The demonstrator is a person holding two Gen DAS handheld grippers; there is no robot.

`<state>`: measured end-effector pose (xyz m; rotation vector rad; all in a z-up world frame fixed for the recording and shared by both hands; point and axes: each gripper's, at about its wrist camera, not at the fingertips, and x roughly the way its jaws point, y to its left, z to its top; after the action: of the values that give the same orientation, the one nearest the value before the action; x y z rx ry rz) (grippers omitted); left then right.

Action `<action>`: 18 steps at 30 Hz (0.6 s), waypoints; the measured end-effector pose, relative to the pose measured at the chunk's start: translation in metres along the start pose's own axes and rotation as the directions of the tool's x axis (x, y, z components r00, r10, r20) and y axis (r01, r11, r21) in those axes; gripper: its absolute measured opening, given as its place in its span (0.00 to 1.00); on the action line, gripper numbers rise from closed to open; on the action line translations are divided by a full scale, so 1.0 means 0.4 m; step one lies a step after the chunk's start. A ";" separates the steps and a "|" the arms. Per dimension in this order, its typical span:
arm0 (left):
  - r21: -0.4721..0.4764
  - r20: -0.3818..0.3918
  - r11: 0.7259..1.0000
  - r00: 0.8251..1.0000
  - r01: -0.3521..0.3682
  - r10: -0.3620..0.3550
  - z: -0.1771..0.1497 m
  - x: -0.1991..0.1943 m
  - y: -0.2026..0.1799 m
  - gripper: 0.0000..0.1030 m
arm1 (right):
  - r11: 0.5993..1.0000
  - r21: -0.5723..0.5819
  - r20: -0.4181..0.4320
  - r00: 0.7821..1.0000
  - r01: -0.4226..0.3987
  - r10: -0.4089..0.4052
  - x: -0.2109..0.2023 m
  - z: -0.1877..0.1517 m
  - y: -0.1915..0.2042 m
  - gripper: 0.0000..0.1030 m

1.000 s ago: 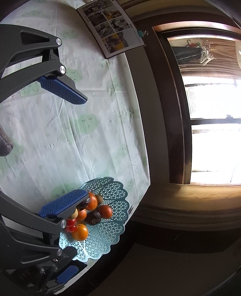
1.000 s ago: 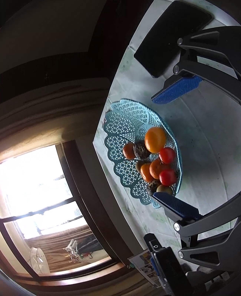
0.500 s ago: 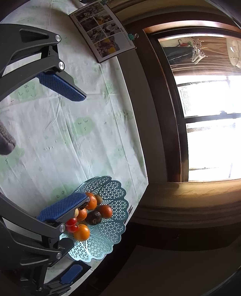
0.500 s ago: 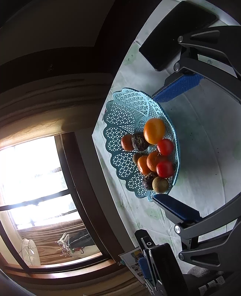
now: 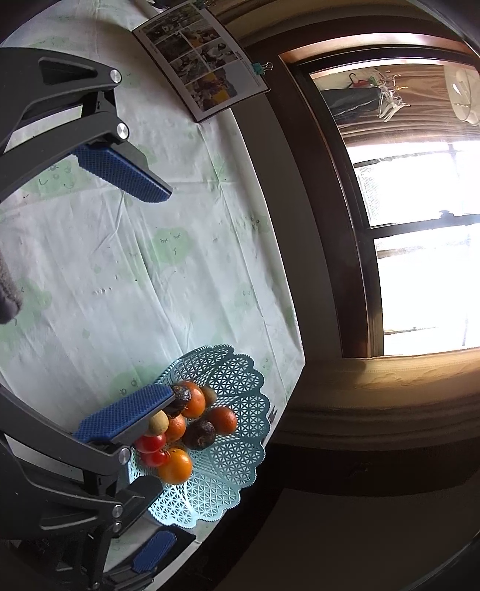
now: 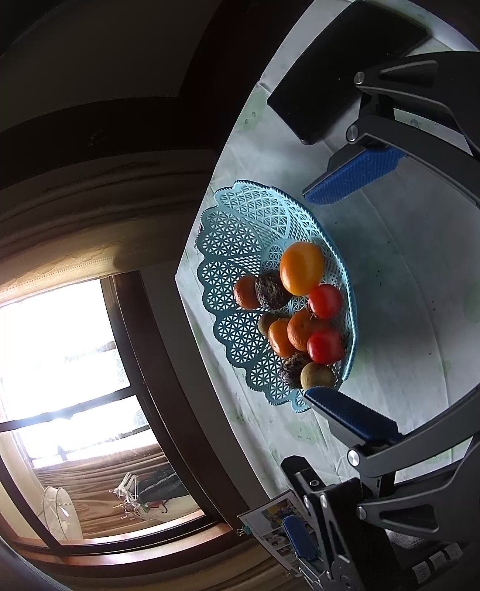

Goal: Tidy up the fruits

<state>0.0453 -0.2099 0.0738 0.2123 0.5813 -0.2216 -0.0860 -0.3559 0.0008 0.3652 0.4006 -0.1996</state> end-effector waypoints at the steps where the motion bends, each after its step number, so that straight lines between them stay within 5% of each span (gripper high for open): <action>1: 0.003 0.002 1.000 1.000 -0.004 0.004 -0.001 0.000 -0.001 0.95 | 1.000 -0.001 -0.001 1.000 0.001 -0.001 0.000 0.000 0.001 0.97; 18: 0.037 -0.064 0.998 0.996 -0.054 0.056 -0.044 -0.001 0.035 0.95 | 1.000 0.007 -0.011 1.000 0.003 -0.003 0.007 0.001 -0.001 0.97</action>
<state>0.0398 -0.1919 0.0616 0.2698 0.6361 -0.1721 -0.0836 -0.3566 -0.0001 0.3728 0.4111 -0.2025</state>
